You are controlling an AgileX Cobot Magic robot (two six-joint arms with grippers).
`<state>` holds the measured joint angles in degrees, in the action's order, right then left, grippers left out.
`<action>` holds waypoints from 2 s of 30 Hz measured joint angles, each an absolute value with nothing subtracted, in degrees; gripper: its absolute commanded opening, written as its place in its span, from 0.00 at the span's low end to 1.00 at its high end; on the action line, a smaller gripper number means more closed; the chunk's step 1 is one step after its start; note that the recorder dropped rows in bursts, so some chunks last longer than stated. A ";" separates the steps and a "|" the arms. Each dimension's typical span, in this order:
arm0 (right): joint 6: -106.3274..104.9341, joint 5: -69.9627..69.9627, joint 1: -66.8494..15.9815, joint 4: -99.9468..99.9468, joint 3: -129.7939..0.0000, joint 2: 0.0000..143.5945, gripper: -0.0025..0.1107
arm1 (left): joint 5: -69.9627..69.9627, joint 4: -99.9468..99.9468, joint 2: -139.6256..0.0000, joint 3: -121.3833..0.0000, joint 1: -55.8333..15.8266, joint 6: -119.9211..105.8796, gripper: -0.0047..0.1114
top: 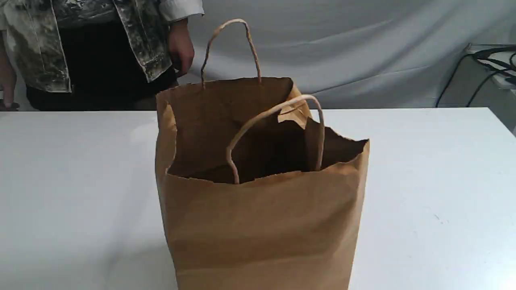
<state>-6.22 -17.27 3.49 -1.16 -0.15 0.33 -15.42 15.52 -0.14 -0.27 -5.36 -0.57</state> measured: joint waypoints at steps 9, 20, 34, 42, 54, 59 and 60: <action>-5.40 -17.27 3.49 -3.27 -0.15 0.32 0.02 | -15.42 15.52 -0.14 -0.27 -5.36 -0.57 0.29; -5.01 -17.27 3.49 -3.50 -0.15 0.32 0.02 | -15.42 15.52 -0.14 -0.27 -5.36 -0.57 0.29; -5.01 -17.36 3.49 -3.50 -0.15 0.32 0.02 | -15.42 15.52 -0.14 -0.27 -5.36 -0.57 0.29; -5.01 -17.36 3.49 -3.50 -0.15 0.32 0.02 | -15.42 15.52 -0.14 -0.27 -5.36 -0.57 0.29; -5.01 -17.36 3.49 -3.50 -0.15 0.32 0.02 | -15.42 15.52 -0.14 -0.27 -5.36 -0.57 0.29; -5.01 -17.36 3.49 -3.50 -0.15 0.32 0.02 | -15.42 15.52 -0.14 -0.27 -5.36 -0.57 0.29; -5.01 -17.36 3.49 -3.50 -0.15 0.32 0.02 | -15.42 15.52 -0.14 -0.27 -5.36 -0.57 0.29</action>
<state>-5.01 -17.36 3.49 -3.50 -0.15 0.33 -15.42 15.52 -0.14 -0.27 -5.36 -0.57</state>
